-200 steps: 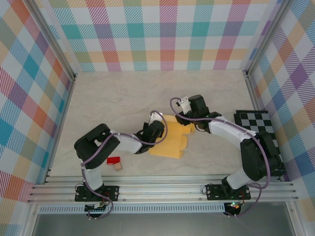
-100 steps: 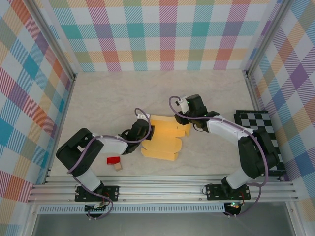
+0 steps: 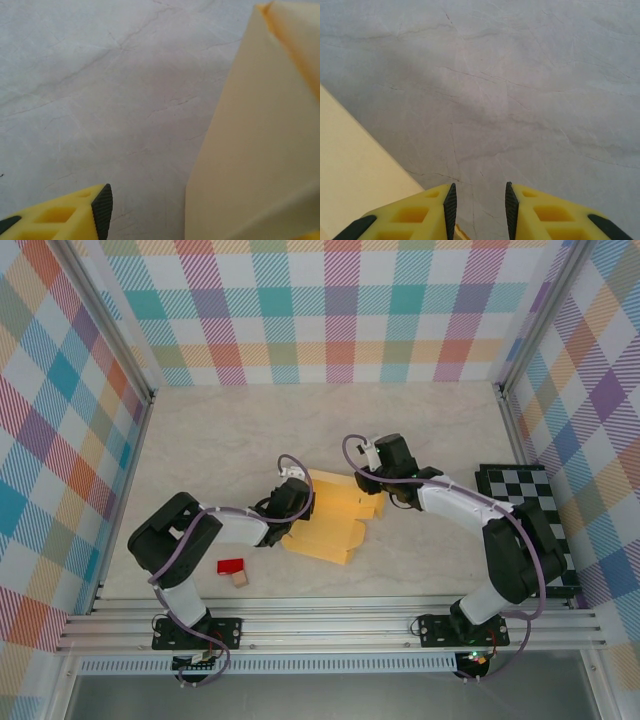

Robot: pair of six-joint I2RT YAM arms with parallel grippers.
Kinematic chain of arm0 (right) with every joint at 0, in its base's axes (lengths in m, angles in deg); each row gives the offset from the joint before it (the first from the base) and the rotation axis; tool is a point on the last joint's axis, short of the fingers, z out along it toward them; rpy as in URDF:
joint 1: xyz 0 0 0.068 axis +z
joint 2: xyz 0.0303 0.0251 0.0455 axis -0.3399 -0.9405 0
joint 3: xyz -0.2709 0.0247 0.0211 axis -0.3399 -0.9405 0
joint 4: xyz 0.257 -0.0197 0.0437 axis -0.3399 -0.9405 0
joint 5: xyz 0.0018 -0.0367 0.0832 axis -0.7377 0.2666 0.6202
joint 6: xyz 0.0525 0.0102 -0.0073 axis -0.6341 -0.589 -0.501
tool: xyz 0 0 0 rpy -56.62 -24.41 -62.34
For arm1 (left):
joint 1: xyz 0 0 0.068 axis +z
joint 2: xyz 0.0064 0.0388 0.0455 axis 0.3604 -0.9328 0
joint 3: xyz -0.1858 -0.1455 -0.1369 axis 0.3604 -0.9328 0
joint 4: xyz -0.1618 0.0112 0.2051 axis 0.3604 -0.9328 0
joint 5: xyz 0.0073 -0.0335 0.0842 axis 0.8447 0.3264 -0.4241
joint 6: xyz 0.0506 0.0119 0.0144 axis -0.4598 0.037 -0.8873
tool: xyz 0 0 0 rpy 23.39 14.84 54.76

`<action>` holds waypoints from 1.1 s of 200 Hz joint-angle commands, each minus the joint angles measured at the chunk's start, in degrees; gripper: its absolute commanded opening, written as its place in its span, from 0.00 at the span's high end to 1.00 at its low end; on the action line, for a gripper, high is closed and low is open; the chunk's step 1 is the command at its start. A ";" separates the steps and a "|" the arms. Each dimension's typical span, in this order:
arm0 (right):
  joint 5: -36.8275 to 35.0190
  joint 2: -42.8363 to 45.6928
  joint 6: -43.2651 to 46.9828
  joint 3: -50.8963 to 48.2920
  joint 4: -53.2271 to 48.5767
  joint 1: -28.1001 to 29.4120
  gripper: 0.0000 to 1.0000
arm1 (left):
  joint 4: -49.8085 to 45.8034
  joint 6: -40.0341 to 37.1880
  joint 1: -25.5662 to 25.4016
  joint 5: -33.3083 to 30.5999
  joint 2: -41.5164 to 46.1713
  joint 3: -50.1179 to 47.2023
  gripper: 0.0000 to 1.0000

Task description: Fold the paper box

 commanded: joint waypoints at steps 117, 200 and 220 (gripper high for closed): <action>-3.85 -1.75 -0.45 0.67 -4.23 2.72 0.67 | -1.00 -4.76 4.77 8.63 12.25 -6.96 0.38; -5.02 -3.19 0.49 1.85 -4.85 4.67 0.67 | -8.72 -3.27 7.27 13.59 19.23 -4.01 0.35; -5.29 -3.56 0.69 2.36 -4.96 5.09 0.67 | -10.23 -4.10 8.43 14.12 20.08 -4.72 0.36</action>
